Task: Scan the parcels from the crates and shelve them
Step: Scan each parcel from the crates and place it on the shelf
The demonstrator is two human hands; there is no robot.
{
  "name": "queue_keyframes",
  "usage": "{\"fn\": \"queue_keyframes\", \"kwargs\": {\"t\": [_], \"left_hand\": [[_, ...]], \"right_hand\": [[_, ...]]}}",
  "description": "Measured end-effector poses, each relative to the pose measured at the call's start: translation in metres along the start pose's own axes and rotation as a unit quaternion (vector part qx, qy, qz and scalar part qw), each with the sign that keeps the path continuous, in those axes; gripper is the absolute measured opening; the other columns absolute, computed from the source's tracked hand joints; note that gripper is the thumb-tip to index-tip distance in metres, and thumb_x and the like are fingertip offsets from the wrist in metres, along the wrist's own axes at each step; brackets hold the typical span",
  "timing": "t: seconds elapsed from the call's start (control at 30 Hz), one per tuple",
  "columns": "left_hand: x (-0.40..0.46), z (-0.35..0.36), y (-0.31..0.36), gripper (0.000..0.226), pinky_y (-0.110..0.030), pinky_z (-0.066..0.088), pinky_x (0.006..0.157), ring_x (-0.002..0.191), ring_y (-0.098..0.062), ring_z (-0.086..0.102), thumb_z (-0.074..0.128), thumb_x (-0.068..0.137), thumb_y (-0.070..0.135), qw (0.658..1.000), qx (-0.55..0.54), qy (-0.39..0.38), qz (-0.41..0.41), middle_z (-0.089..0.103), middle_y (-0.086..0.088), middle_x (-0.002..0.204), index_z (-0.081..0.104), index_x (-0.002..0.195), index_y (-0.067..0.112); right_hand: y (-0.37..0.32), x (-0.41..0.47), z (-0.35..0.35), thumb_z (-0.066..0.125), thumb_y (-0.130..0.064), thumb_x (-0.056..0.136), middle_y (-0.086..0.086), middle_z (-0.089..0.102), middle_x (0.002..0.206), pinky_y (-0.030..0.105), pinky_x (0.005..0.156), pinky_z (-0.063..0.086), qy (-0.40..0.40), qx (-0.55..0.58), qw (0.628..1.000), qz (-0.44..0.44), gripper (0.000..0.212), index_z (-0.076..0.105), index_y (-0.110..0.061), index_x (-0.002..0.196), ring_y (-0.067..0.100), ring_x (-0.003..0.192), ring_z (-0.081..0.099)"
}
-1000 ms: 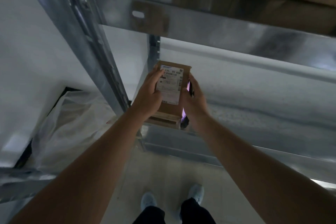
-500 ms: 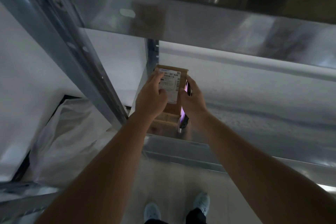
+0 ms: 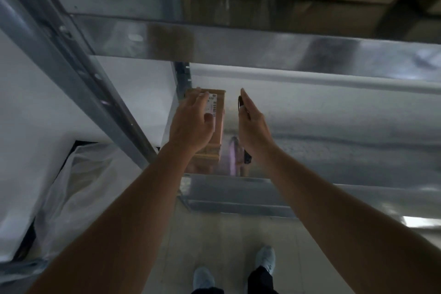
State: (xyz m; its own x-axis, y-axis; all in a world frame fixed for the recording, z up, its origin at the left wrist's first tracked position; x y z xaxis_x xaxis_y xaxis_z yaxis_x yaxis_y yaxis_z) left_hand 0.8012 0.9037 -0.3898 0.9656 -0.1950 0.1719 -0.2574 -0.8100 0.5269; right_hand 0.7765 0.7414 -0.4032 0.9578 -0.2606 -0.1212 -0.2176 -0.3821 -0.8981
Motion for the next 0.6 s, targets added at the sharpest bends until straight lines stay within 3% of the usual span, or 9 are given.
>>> {"fn": "queue_keyframes", "kwargs": {"t": [0.03, 0.07, 0.13, 0.2, 0.27, 0.33, 0.4, 0.6], "left_hand": [[-0.004, -0.004, 0.011, 0.051, -0.053, 0.050, 0.113, 0.145, -0.034, 0.048, 0.059, 0.104, 0.024, 1.000, 0.014, -0.015, 0.020, 0.046, -0.008, 0.161, 0.048, 0.152, 0.010], [-0.008, -0.009, 0.022, 0.052, -0.053, 0.046, 0.116, 0.147, -0.033, 0.046, 0.059, 0.104, 0.025, 0.998, 0.028, -0.030, 0.040, 0.045, -0.009, 0.162, 0.047, 0.153, 0.011], [-0.019, -0.019, 0.041, 0.058, -0.055, 0.041, 0.120, 0.150, -0.033, 0.042, 0.060, 0.104, 0.025, 0.995, 0.047, -0.061, 0.061, 0.043, -0.009, 0.164, 0.042, 0.157, 0.011], [-0.032, -0.028, 0.060, 0.062, -0.055, 0.035, 0.123, 0.153, -0.035, 0.037, 0.058, 0.105, 0.026, 0.990, 0.063, -0.098, 0.074, 0.038, -0.010, 0.167, 0.036, 0.161, 0.013], [-0.045, -0.035, 0.081, 0.063, -0.055, 0.031, 0.125, 0.154, -0.036, 0.034, 0.055, 0.106, 0.027, 0.984, 0.088, -0.128, 0.091, 0.034, -0.011, 0.169, 0.031, 0.163, 0.014], [-0.059, -0.042, 0.104, 0.064, -0.055, 0.032, 0.125, 0.155, -0.036, 0.033, 0.052, 0.106, 0.030, 0.980, 0.101, -0.140, 0.101, 0.033, -0.011, 0.169, 0.029, 0.164, 0.014], [-0.075, -0.046, 0.130, 0.064, -0.053, 0.033, 0.124, 0.154, -0.034, 0.033, 0.052, 0.107, 0.030, 0.979, 0.100, -0.143, 0.108, 0.033, -0.012, 0.169, 0.029, 0.164, 0.013], [-0.127, -0.044, 0.218, 0.065, -0.047, 0.029, 0.126, 0.156, -0.031, 0.031, 0.050, 0.107, 0.034, 0.974, 0.083, -0.153, 0.147, 0.030, -0.011, 0.171, 0.030, 0.165, 0.013]], "right_hand": [[0.000, -0.007, -0.009, 0.030, -0.040, 0.117, 0.012, 0.054, 0.151, 0.031, 0.071, 0.063, -0.002, -0.017, 1.000, -0.007, 0.048, 0.026, -0.056, 0.162, 0.017, 0.083, 0.070], [0.001, -0.015, -0.019, 0.032, -0.039, 0.117, 0.013, 0.053, 0.150, 0.026, 0.062, 0.058, -0.003, -0.035, 0.999, -0.014, 0.049, 0.026, -0.056, 0.163, 0.016, 0.075, 0.066], [0.001, -0.035, -0.040, 0.036, -0.038, 0.115, 0.012, 0.059, 0.137, 0.016, 0.047, 0.043, 0.001, -0.073, 0.997, -0.016, 0.051, 0.028, -0.053, 0.163, 0.013, 0.059, 0.053], [0.000, -0.056, -0.063, 0.038, -0.037, 0.114, 0.013, 0.064, 0.121, 0.014, 0.044, 0.038, 0.009, -0.121, 0.993, -0.015, 0.051, 0.032, -0.048, 0.163, 0.014, 0.060, 0.054], [-0.005, -0.078, -0.089, 0.040, -0.037, 0.114, 0.013, 0.061, 0.118, 0.020, 0.053, 0.046, 0.012, -0.160, 0.987, -0.020, 0.051, 0.034, -0.045, 0.164, 0.017, 0.070, 0.060], [-0.008, -0.099, -0.113, 0.041, -0.038, 0.113, 0.010, 0.054, 0.125, 0.036, 0.072, 0.058, 0.018, -0.186, 0.982, -0.026, 0.051, 0.033, -0.045, 0.164, 0.023, 0.085, 0.063], [-0.008, -0.120, -0.136, 0.042, -0.040, 0.113, 0.010, 0.051, 0.130, 0.048, 0.087, 0.060, 0.026, -0.207, 0.977, -0.032, 0.051, 0.032, -0.048, 0.163, 0.030, 0.096, 0.064], [0.001, -0.193, -0.214, 0.042, -0.041, 0.112, 0.013, 0.050, 0.138, 0.053, 0.094, 0.057, 0.061, -0.252, 0.964, -0.057, 0.052, 0.030, -0.047, 0.162, 0.037, 0.108, 0.062]]}}
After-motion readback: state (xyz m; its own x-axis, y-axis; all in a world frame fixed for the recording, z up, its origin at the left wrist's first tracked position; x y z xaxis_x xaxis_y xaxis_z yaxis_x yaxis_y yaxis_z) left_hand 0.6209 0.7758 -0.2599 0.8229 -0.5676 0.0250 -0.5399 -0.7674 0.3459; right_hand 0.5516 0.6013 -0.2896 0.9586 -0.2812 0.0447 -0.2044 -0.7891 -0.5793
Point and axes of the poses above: each hand's wrist, its own x-axis towards the middle knuckle, its own z-axis out of the palm, y = z × x, the point moved 1 cm from there along x, towards the middle knuckle
